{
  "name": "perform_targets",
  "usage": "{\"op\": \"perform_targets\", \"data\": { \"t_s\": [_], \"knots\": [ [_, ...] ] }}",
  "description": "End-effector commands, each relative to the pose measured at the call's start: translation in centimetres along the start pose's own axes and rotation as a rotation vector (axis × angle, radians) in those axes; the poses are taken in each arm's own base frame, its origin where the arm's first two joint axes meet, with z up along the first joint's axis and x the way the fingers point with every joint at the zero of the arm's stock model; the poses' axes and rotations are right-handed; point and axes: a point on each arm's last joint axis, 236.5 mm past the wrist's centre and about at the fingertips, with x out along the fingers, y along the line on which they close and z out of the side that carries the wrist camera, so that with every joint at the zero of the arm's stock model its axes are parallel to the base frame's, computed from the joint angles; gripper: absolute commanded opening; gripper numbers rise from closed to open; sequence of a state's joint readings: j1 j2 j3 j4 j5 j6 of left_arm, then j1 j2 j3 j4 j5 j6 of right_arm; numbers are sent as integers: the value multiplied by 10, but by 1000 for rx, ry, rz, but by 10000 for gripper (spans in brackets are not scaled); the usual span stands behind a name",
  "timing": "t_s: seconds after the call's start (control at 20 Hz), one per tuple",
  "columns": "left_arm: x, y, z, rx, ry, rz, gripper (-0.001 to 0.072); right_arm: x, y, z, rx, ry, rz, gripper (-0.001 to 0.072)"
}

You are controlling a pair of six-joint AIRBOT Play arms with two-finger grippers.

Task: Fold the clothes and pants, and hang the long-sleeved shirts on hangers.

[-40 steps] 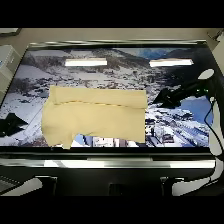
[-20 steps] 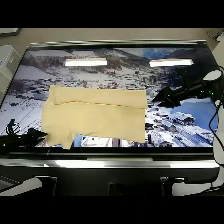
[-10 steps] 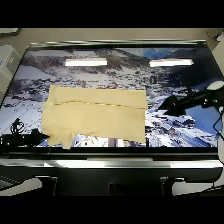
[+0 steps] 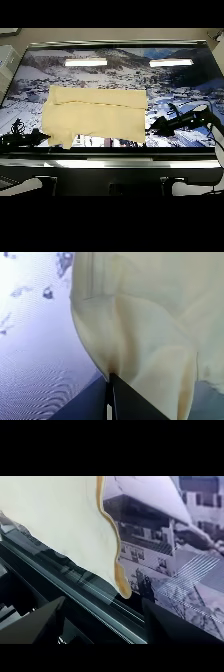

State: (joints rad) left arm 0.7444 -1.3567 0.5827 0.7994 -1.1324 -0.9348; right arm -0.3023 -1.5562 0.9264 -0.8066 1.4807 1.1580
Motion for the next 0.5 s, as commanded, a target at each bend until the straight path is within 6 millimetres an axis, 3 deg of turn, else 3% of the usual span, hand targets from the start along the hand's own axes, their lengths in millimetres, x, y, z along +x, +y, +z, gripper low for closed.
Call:
{"op": "perform_targets", "data": {
  "t_s": [0.0,0.45],
  "knots": [
    [0,-4,2,-14,-7,-16,19,34,-2,-14,-40,47,-37,553],
    [0,-6,0,-18,3,-24,19,61,-17,-26,12,47,-64,541]
  ]
}}
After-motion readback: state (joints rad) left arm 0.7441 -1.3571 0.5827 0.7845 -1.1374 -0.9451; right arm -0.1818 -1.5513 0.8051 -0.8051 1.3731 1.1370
